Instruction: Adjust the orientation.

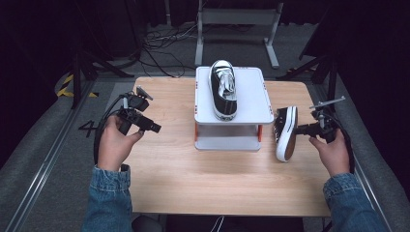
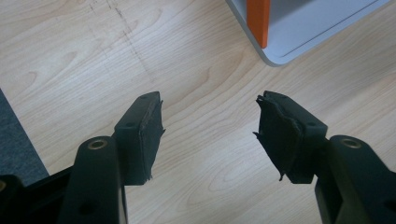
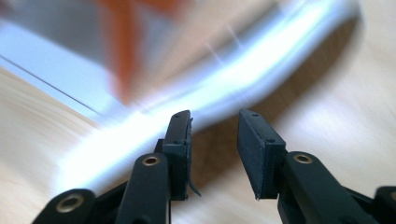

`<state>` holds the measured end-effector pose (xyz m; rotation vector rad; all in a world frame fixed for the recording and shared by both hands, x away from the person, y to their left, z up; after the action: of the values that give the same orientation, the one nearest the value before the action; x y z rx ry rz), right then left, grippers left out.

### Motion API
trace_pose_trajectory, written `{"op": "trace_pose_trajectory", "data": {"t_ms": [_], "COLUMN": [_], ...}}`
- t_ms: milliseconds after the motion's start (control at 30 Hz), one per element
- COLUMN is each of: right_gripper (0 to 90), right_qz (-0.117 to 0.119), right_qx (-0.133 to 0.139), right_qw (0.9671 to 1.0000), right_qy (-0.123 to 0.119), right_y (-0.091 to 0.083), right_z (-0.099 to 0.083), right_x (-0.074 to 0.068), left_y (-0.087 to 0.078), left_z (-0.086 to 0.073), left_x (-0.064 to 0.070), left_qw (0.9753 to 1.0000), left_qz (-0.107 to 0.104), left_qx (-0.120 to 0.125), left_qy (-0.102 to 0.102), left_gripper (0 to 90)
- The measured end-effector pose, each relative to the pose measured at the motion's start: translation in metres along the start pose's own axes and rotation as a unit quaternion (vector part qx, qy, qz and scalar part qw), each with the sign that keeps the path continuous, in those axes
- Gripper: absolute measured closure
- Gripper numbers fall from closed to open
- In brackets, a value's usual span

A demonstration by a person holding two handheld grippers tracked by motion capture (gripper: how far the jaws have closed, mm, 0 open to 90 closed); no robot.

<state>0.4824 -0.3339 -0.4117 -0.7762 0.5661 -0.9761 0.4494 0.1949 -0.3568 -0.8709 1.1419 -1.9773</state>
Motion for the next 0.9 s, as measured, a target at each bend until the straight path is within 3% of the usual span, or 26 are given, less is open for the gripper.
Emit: {"op": "trace_pose_trajectory", "data": {"t_ms": [67, 133, 200, 300, 433, 700, 900], "right_gripper": [66.4, 66.6, 66.0, 65.1, 64.7, 65.4, 66.9], "right_qz": [-0.010, -0.037, -0.084, -0.062, -0.064, -0.097, -0.116], "right_qx": [0.010, -0.021, -0.065, -0.055, -0.047, -0.048, -0.071], "right_qw": [0.9997, 0.9976, 0.9909, 0.9951, 0.9963, 0.9942, 0.9903], "right_qy": [-0.021, -0.054, -0.082, -0.054, -0.034, 0.002, 0.031], "right_y": [-0.003, 0.007, 0.020, 0.022, 0.010, -0.016, -0.024], "right_z": [0.014, 0.020, 0.019, 0.015, 0.007, -0.017, -0.038], "right_x": [-0.013, -0.022, -0.021, -0.016, -0.004, 0.025, 0.046], "left_y": [0.002, 0.004, 0.006, 0.010, 0.014, 0.017, 0.019], "left_z": [-0.001, -0.001, 0.000, 0.001, 0.004, 0.011, 0.013], "left_x": [0.000, 0.000, 0.000, 0.002, 0.004, 0.008, 0.010], "left_qw": [1.0000, 1.0000, 1.0000, 0.9999, 0.9998, 0.9997, 0.9996], "left_qz": [-0.001, 0.000, 0.000, 0.000, -0.002, 0.004, 0.000], "left_qx": [-0.003, -0.006, -0.006, -0.011, -0.015, -0.016, -0.018], "left_qy": [0.000, 0.003, 0.003, 0.007, 0.009, 0.021, 0.021], "left_gripper": [40.4, 40.4, 40.2, 40.2, 39.9, 40.0, 40.0]}}
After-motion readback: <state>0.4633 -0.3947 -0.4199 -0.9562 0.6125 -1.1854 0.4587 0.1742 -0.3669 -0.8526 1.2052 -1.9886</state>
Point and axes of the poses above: each handheld gripper's, and its own axes: y roughly forward along the jaws, z roughly out of its top, x roughly to its right, the point moved 5 cm from there along y, roughly forward along the jaws, and after that the axes turned 6 degrees about -z, right-handed, at the moved point
